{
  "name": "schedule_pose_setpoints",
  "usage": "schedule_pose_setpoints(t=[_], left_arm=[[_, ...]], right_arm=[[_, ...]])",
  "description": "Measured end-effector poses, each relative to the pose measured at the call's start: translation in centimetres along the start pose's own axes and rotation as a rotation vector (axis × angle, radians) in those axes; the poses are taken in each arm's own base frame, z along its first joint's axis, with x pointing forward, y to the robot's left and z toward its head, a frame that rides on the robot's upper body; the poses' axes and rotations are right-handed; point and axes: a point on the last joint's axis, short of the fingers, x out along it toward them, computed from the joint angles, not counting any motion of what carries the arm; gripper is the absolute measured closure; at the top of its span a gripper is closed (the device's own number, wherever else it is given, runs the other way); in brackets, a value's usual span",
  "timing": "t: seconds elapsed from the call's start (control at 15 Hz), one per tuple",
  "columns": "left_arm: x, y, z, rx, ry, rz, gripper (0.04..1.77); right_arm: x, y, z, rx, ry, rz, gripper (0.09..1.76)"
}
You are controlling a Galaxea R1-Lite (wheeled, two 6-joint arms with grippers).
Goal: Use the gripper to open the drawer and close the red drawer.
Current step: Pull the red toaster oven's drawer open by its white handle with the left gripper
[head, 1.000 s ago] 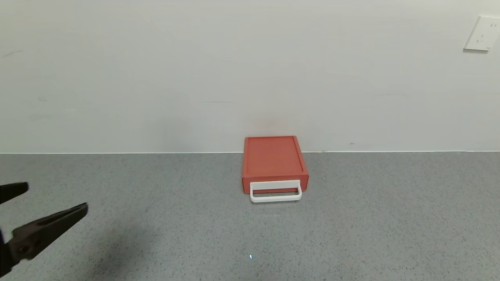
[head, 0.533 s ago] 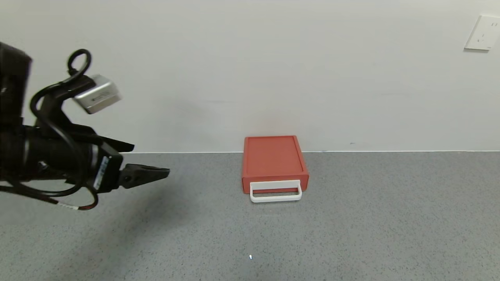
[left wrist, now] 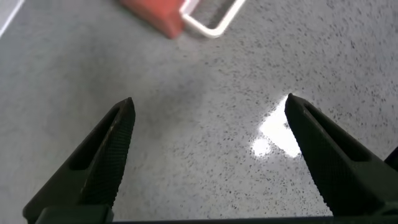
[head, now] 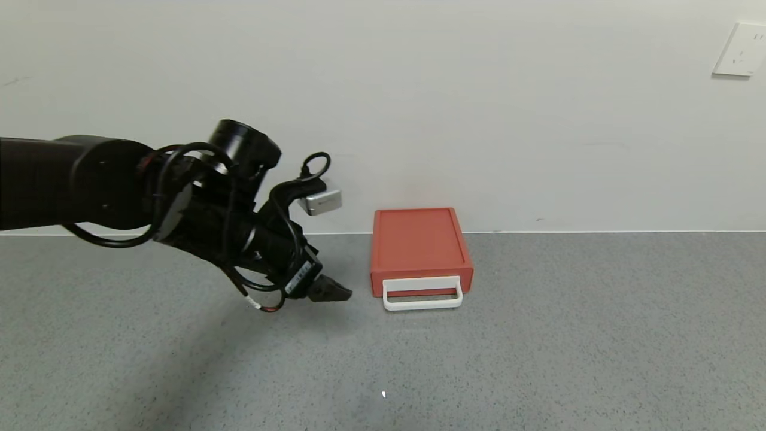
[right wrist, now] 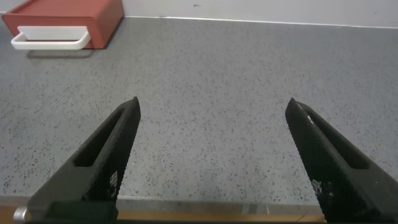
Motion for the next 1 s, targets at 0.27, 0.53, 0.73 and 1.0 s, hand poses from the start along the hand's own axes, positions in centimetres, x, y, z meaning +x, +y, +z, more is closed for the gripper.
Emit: schedule_pose_setpoints(t=[0.27,0.53,0.73,1.0], left_arm=[[3.9,-1.4,1.9,0.157,0.017,-0.067,0.07],[6.8,-2.9,3.5,0.252,0.047,-0.124,0.07],[9.4,-4.0,4.2,0.291,0.063,-0.160,0.07],[12.7,-4.9,4.6,0.303,0.076,-0.190,0.07]], right_arm=[[0.0,0.0,0.0,0.000,0.000,0.000,0.14],[0.0,0.0,0.0,0.000,0.000,0.000,0.14],[0.0,0.0,0.0,0.000,0.000,0.000,0.14],[0.0,0.0,0.0,0.000,0.000,0.000,0.14]])
